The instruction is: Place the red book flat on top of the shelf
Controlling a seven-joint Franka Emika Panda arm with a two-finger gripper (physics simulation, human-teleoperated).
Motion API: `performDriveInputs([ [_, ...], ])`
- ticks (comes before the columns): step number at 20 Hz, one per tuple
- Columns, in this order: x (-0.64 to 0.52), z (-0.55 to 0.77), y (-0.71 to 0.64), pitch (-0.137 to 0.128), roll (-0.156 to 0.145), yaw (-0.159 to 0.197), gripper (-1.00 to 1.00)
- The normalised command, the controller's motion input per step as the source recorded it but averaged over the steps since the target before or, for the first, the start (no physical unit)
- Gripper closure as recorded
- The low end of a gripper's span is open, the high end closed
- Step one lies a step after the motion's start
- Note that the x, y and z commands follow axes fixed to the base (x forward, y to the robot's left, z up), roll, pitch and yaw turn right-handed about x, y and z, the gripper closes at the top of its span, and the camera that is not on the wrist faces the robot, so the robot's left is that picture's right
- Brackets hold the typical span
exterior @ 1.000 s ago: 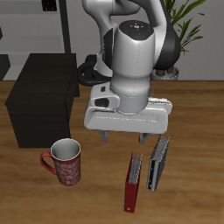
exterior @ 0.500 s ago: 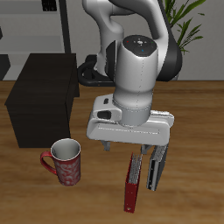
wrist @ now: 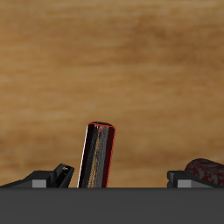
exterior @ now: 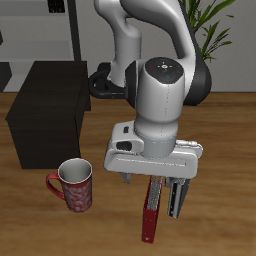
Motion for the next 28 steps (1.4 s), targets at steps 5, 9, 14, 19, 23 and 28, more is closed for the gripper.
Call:
performDriveInputs([
  [5, 0.04, -0.23, 0.03, 0.026, 0.011, -0.002, -1.0],
  [9, 0.05, -0.22, -0.03, 0.033, -0.011, -0.01, -1.0],
  [14, 0.03, -0.28, 0.01, 0.045, 0.007, -0.006, -1.0],
  [19, 0.02, -0.22, -0.08, 0.035, -0.005, -0.001, -1.0],
  [23, -0.01, -0.12, -0.09, 0.028, 0.01, -0.007, 1.0],
  [28, -0.08, -0.02, -0.08, 0.006, 0.0, -0.007, 1.0],
])
